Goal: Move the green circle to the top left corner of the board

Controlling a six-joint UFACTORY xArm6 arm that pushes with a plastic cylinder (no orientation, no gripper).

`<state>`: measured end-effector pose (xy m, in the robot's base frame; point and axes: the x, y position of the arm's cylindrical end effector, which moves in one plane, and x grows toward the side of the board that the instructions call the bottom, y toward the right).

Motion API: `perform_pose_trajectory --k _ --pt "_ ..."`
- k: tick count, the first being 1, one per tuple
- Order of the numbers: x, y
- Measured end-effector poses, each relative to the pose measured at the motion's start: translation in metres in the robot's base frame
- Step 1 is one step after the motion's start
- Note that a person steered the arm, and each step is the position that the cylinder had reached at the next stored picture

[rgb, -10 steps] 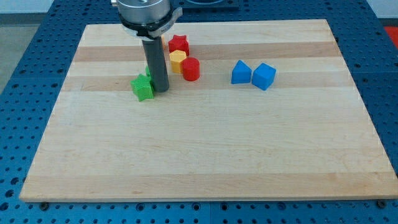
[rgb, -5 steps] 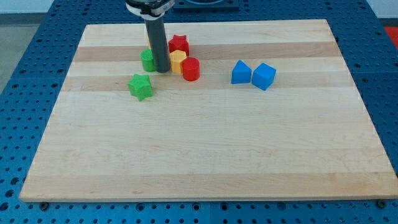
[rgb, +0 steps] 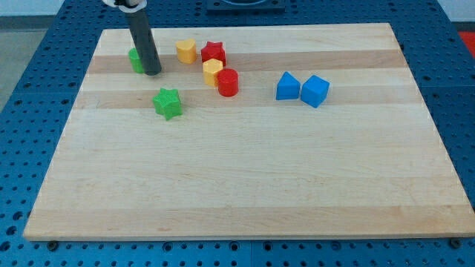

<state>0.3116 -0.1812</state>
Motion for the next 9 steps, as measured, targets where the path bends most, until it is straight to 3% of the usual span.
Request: perform_pose_trajectory --k 2,7,9 --pt "-0.028 -0.016" --pt "-0.032 -0.092" --pt "-0.045 -0.094"
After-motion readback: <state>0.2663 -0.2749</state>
